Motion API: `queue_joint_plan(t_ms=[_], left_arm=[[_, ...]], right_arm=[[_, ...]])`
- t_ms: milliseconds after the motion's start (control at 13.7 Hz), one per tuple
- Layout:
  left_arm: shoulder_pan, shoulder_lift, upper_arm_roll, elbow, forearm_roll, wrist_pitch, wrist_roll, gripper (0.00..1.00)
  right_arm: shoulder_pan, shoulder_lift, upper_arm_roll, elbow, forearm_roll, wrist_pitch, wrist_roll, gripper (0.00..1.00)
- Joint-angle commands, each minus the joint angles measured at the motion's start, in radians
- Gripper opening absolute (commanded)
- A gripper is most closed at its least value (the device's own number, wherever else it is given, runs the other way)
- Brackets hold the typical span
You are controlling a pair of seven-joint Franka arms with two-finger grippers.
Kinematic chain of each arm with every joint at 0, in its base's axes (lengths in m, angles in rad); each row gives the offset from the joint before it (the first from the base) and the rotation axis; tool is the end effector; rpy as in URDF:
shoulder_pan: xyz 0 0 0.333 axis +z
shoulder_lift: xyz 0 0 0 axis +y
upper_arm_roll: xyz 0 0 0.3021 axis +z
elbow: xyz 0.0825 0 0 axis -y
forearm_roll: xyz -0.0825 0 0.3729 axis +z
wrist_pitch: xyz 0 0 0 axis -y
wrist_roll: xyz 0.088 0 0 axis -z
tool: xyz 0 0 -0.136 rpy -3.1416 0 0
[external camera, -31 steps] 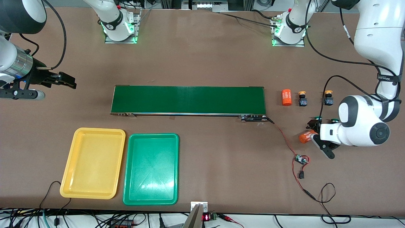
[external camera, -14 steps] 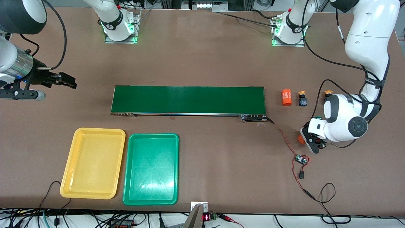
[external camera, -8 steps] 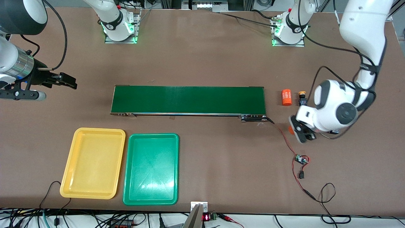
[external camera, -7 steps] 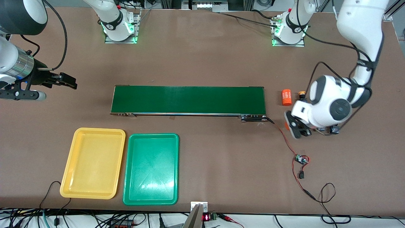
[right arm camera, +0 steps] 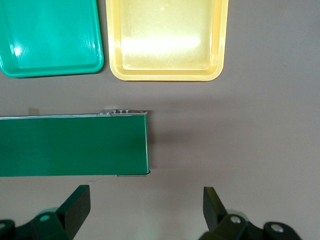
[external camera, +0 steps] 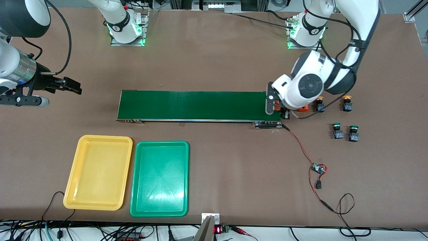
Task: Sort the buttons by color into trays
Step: 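Carry the cylinder onto the conveyor belt end with the left gripper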
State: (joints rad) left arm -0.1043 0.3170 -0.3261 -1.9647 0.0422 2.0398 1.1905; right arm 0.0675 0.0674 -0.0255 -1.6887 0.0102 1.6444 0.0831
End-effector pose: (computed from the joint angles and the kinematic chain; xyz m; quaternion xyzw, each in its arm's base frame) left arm 0.5139 -0.2298 0.2693 0.6774 -0.7263 -0.0917 0.0721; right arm 0.5561 0.0250 0.4963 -0.9982 0.0212 0.0560 0.0007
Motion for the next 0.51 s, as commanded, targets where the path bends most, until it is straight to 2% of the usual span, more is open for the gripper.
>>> queue_joint_plan(t_ms=[0,218,437], left_arm=[[0.012,-0.012,-0.005,-0.023,0.007,0.007,0.043,0.00],[0.003,-0.010,-0.007,-0.042,0.008,0.007,0.043,0.00],[-0.047,0.016,-0.007,-0.046,0.002,0.017,0.032,0.00]], right_arm=[[0.002,-0.006,0.001,-0.008,0.016,0.011,0.015,1.00],[0.002,-0.006,-0.001,-0.008,0.016,0.011,0.015,1.00],[0.002,-0.006,0.001,-0.008,0.016,0.011,0.017,1.00]])
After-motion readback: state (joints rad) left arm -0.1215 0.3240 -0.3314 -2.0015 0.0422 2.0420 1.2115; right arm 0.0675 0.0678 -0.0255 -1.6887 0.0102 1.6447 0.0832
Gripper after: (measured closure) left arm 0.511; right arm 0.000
